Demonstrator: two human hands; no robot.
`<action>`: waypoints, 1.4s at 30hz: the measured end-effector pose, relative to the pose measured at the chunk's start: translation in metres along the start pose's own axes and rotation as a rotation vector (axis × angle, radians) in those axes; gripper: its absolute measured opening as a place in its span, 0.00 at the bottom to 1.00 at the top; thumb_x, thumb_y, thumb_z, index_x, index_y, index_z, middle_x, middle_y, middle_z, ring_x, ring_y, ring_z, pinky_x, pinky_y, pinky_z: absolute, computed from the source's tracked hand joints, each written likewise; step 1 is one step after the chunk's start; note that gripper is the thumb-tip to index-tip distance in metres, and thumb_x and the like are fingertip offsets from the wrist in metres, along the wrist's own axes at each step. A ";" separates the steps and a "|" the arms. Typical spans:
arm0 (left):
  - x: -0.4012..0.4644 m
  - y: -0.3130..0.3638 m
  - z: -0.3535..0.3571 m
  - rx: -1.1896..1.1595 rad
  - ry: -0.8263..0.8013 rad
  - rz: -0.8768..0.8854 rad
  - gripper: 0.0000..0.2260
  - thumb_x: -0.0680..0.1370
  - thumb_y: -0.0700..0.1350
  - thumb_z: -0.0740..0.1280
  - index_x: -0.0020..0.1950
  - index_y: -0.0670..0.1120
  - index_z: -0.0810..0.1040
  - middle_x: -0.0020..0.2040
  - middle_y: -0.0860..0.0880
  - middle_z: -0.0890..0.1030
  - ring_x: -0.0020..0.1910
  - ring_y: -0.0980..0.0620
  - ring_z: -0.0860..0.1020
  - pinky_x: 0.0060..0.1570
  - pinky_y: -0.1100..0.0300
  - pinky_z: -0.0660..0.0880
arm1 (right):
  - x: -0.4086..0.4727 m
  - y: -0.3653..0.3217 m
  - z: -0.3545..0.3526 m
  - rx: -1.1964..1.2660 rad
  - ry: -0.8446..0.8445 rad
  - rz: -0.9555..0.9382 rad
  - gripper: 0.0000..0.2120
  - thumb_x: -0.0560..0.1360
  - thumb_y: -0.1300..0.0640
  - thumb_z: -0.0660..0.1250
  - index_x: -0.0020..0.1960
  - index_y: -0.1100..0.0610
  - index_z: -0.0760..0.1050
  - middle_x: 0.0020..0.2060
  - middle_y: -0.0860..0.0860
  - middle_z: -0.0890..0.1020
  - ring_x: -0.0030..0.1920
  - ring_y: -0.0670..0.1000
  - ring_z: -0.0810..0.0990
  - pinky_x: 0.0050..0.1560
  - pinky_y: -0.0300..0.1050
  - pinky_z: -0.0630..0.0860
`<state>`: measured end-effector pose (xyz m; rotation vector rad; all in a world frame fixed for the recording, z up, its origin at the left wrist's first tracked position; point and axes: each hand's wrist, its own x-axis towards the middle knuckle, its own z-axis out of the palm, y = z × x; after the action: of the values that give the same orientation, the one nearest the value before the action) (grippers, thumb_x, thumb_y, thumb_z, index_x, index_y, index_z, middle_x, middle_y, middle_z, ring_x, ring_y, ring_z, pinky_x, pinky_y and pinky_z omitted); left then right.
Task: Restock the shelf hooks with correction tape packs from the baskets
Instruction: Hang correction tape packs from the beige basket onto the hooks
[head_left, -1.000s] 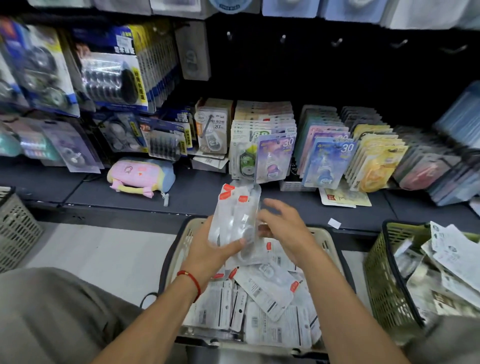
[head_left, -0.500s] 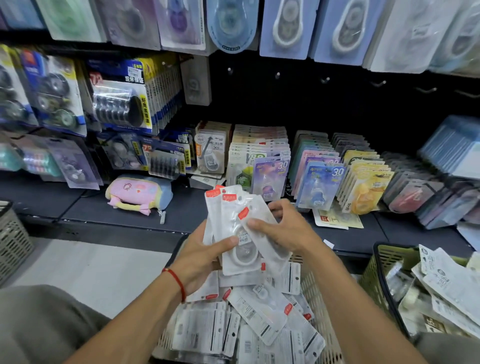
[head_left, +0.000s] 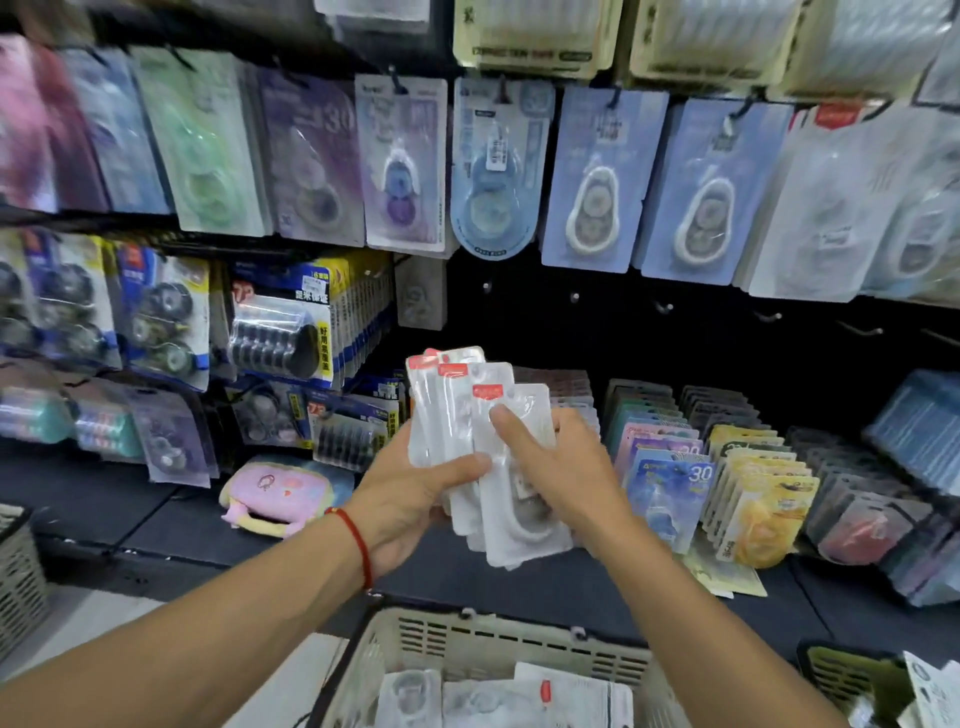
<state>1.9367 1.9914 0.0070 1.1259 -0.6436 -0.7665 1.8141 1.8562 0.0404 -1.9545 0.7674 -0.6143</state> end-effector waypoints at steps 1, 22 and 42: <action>0.004 0.004 -0.005 -0.014 0.025 0.007 0.28 0.73 0.37 0.78 0.71 0.50 0.76 0.63 0.43 0.86 0.62 0.39 0.84 0.66 0.34 0.77 | 0.003 -0.003 -0.001 0.097 -0.058 -0.014 0.31 0.69 0.23 0.67 0.56 0.48 0.76 0.45 0.43 0.86 0.46 0.46 0.86 0.44 0.45 0.80; 0.041 0.019 -0.068 0.049 0.380 0.360 0.30 0.62 0.49 0.85 0.62 0.59 0.81 0.58 0.50 0.87 0.57 0.46 0.87 0.51 0.40 0.84 | 0.098 -0.025 0.029 0.378 0.153 -0.200 0.17 0.79 0.50 0.75 0.66 0.50 0.78 0.51 0.47 0.89 0.49 0.49 0.88 0.50 0.52 0.86; 0.028 0.017 -0.055 -0.087 0.106 0.173 0.29 0.74 0.41 0.79 0.72 0.53 0.75 0.65 0.46 0.85 0.62 0.43 0.85 0.49 0.47 0.84 | 0.107 -0.008 0.033 0.021 -0.072 -0.153 0.23 0.78 0.33 0.65 0.68 0.43 0.77 0.58 0.40 0.83 0.60 0.46 0.81 0.62 0.51 0.80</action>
<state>1.9997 2.0029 0.0081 1.0094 -0.6043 -0.5776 1.9121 1.8006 0.0441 -2.0174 0.5685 -0.6365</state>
